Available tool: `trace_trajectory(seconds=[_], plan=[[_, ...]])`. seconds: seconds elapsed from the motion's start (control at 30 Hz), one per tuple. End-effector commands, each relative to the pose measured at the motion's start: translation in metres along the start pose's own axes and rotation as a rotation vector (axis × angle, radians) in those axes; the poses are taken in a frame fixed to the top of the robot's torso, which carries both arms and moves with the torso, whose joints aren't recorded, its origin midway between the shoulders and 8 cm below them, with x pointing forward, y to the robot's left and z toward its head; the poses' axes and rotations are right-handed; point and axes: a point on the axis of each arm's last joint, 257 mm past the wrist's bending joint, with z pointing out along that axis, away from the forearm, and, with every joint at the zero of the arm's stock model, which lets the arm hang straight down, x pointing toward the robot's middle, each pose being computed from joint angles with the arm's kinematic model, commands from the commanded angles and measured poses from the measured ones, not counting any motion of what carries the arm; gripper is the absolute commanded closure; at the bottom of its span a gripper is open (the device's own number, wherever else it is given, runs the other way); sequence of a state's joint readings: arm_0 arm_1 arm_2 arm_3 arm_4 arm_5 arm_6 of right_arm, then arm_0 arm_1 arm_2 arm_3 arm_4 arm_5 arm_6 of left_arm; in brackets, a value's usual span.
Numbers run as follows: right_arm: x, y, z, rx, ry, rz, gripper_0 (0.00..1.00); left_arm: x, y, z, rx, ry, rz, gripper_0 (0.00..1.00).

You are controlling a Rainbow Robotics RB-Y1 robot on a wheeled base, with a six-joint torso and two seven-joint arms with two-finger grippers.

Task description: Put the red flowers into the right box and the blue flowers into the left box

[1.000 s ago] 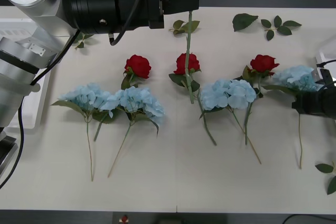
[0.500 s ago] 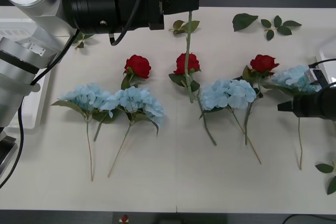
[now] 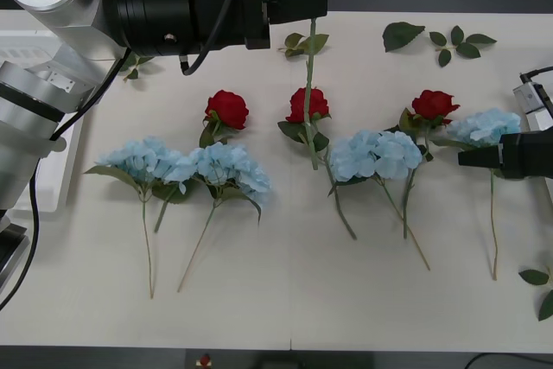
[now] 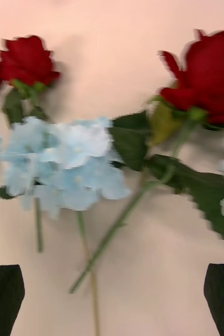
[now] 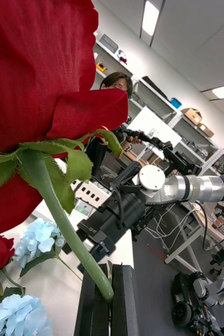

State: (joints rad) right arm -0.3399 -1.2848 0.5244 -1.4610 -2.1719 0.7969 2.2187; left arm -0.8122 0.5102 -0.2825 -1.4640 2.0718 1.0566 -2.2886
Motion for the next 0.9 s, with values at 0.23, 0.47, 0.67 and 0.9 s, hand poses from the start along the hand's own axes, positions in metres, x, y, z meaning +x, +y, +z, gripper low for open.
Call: trace_trajectory(seconds=[0.23, 0.47, 0.67, 0.9], plan=[[-0.031, 0.101, -0.003, -0.302, -0.233, -0.15, 0.0, -0.024, -0.016, 0.007, 0.029, -0.017, 0.07, 1.0], [-0.06, 0.154, -0.006, -0.422, -0.343, -0.166, 0.0, -0.024, -0.016, 0.007, 0.029, -0.017, 0.07, 1.0], [-0.084, 0.207, -0.016, -0.547, -0.432, -0.206, 0.0, -0.024, -0.016, 0.007, 0.029, -0.017, 0.07, 1.0], [-0.078, 0.278, -0.025, -0.703, -0.464, -0.226, 0.0, -0.024, -0.016, 0.007, 0.029, -0.017, 0.07, 1.0]])
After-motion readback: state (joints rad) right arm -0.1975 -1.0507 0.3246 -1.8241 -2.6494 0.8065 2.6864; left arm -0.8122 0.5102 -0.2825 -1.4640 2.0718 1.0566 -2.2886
